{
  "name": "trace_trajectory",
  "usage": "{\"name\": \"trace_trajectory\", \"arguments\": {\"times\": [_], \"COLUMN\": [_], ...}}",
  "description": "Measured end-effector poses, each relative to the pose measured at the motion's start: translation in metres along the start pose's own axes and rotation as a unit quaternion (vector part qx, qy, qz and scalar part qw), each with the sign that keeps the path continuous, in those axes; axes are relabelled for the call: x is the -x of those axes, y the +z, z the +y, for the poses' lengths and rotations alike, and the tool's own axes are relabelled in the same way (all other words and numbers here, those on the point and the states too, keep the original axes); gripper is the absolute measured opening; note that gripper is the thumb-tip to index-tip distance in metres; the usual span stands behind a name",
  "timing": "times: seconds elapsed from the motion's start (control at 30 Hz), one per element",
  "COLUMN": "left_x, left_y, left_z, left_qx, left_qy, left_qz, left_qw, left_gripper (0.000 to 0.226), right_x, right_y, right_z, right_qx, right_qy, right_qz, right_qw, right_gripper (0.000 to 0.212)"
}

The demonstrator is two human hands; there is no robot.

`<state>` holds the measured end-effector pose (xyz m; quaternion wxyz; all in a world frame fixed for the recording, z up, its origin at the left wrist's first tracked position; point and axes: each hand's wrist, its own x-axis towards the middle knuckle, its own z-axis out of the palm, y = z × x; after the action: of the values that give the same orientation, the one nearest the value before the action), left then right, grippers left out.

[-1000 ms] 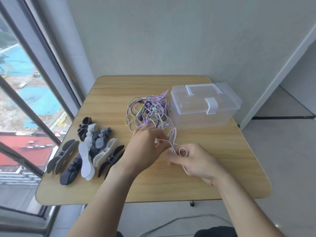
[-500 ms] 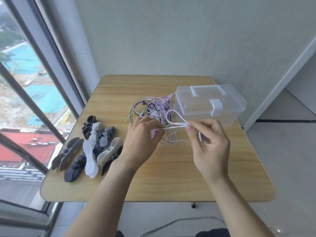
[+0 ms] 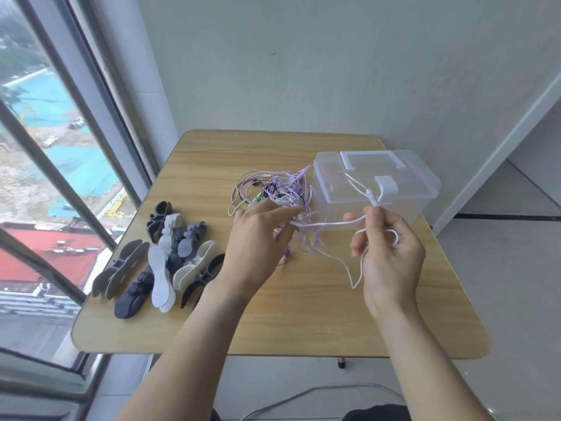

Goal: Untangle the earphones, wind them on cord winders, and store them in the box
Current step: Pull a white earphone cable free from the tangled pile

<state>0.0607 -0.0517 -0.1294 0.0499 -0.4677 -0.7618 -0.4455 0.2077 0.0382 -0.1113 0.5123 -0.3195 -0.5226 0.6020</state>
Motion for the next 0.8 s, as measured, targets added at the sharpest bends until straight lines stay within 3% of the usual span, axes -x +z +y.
{"name": "trace_trajectory", "arguments": {"times": [0.1,0.2,0.3,0.43,0.57,0.6,0.67,0.73,0.8], "left_x": [0.001,0.002,0.004,0.011,0.013,0.012,0.010,0.008,0.006], "left_y": [-0.006,-0.013,-0.016,-0.006,0.003,0.004,0.004,0.004,0.004], "left_z": [0.004,0.005,0.003,0.005,0.005,0.004,0.001,0.000,0.001], "left_qx": [0.017,0.063,0.074,0.004,-0.072,-0.073,-0.041,-0.006,0.010], "left_qy": [0.007,-0.045,-0.061,-0.053,-0.046,-0.039,-0.032,-0.030,-0.024], "left_qz": [0.015,-0.072,-0.163,-0.236,-0.239,-0.217,-0.176,-0.145,-0.107], "left_qw": [1.000,0.994,0.982,0.970,0.967,0.973,0.983,0.989,0.994], "left_gripper": [0.019,0.016,0.025,0.047,0.036,0.025,0.010,0.014,0.010], "right_x": [-0.006,-0.010,-0.012,-0.009,-0.010,-0.012,-0.018,-0.020,-0.019], "right_y": [-0.004,-0.006,-0.007,-0.003,-0.003,-0.006,-0.016,-0.024,-0.027], "right_z": [0.003,0.003,0.002,0.001,0.000,0.000,0.006,0.012,0.015], "right_qx": [0.038,0.038,-0.046,-0.134,-0.151,-0.116,0.066,0.253,0.324], "right_qy": [0.035,0.079,0.140,0.186,0.206,0.194,0.128,0.067,0.055], "right_qz": [0.002,-0.025,-0.067,-0.153,-0.151,-0.134,-0.129,-0.201,-0.275], "right_qw": [0.999,0.996,0.987,0.961,0.955,0.965,0.981,0.944,0.904], "right_gripper": [0.019,0.017,0.016,0.017,0.021,0.023,0.025,0.028,0.033]}}
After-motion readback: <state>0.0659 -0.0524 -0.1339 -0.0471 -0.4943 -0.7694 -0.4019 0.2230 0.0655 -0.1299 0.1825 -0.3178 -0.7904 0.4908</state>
